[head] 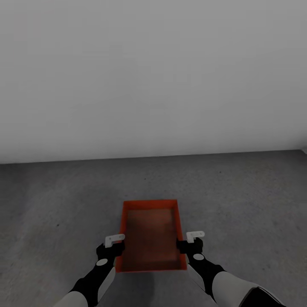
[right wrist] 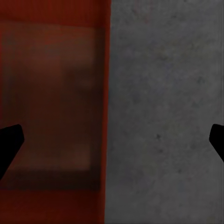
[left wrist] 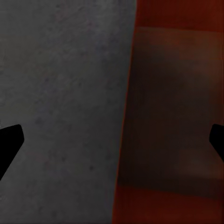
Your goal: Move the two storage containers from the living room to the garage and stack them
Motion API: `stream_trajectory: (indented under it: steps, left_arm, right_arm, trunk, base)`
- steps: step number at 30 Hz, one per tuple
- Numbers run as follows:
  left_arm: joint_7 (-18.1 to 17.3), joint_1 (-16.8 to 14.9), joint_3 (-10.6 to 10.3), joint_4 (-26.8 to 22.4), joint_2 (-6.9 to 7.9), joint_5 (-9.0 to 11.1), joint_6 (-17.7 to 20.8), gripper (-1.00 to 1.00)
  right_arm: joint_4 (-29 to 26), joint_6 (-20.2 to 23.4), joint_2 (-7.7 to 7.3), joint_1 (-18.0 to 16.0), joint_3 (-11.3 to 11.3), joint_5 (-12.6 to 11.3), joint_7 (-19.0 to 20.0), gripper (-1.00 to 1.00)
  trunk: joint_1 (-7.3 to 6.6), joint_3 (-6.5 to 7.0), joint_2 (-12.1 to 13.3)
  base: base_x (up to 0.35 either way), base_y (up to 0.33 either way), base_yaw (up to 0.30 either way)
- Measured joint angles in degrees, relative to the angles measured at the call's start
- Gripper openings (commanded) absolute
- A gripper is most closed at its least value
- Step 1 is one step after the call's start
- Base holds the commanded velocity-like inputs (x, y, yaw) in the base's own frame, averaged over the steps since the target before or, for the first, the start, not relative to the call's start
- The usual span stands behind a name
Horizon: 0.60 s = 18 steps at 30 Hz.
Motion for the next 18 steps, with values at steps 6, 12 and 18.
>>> stream_trajectory:
  steps: [6, 12, 18]
  left_arm:
    - [0.0, 0.0, 0.0, -0.1, 0.03, -0.1, 0.0, 1.00]
    - [0.0, 0.0, 0.0, -0.1, 0.05, 0.0, 0.0, 1.00]
    - [-0.1, 0.0, -0.1, 0.0, 0.01, 0.0, 0.0, 1.00]
  right_arm:
    - [0.0, -0.1, -0.06, 0.0, 0.0, 0.0, 0.0, 1.00]
    - [0.0, -0.2, -0.11, 0.0, 0.0, 0.1, 0.1, 1.00]
    - [0.0, -0.1, -0.07, 0.0, 0.0, 0.0, 0.2, 1.00]
  trunk:
    - [-1.32, 1.08, 2.4]
    - [-2.64, 2.15, 4.8]
    - [-3.95, 3.23, 7.2]
  base:
    - [0.000, 0.000, 0.000]
    - [0.000, 0.000, 0.000]
    - [0.000, 0.000, 0.000]
